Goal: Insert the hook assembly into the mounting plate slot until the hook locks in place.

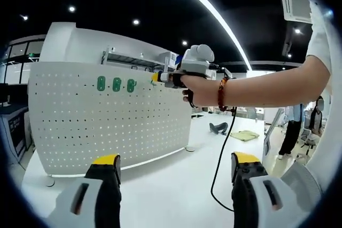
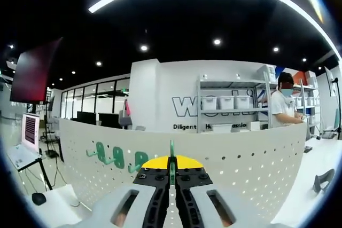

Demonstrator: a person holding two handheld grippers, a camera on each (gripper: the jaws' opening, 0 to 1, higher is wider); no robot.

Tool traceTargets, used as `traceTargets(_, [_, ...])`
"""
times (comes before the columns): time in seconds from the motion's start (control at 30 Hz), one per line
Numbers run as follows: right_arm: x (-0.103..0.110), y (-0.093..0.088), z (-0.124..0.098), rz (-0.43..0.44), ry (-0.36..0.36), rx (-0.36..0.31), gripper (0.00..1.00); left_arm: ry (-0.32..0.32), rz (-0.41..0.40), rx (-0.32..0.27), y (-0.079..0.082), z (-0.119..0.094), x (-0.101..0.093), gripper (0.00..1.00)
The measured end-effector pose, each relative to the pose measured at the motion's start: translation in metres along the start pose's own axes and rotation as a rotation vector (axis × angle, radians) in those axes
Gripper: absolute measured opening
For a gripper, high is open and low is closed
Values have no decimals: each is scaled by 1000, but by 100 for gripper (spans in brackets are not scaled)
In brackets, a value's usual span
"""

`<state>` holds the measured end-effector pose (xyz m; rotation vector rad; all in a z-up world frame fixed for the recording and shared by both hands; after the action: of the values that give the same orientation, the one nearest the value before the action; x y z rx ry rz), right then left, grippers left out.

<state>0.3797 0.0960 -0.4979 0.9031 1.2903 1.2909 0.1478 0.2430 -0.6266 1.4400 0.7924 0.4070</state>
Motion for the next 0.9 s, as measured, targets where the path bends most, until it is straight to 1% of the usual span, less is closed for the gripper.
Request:
traceTargets(0.13, [0,0,-1,7,2,-2,0,-3,-3,10,-2,1,-1,85])
traceTargets(0.27, [3,-1,-4,26,24,-2,0,-3,-12,15,-5,2,-1,84])
traceTargets(0.4, [6,-1,-8,36,45,-12,0,1,-35,3,-1,3,2,82])
traceTargets(0.5, [8,-2,-10,37,58,-10,0,3,-35,-4,1,5,3,80])
traceTargets(0.6, [10,-3,-13,47,69,-12,0,6,-48,-10,4,7,5,77])
traceTargets(0.67, [13,-3,-16,56,86,-16,0,21,-90,-7,4,7,10,72])
traceTargets(0.73, [16,-3,-19,62,98,-18,0,19,-130,-5,4,8,12,67])
traceTargets(0.77, [16,-3,-20,56,100,-18,0,32,-153,-9,4,8,15,66])
traceTargets(0.8, [20,-3,-22,62,121,-18,0,32,-163,-17,6,8,16,64])
traceTargets(0.9, [24,-3,-27,49,138,-21,0,33,-189,-32,8,9,18,60])
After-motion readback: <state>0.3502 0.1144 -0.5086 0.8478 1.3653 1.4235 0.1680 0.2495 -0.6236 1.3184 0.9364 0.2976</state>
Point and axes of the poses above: the point that each gripper's makers call its tool centre point, and the gripper's own axes: z roughly forward along the fingers, x roughly to its left, y roughly out of its top, the point moved 1 cm from there along -z, roughly backward along the fingers, and after that the axes turned 8 degrees about -z, right-handed, at the moved point
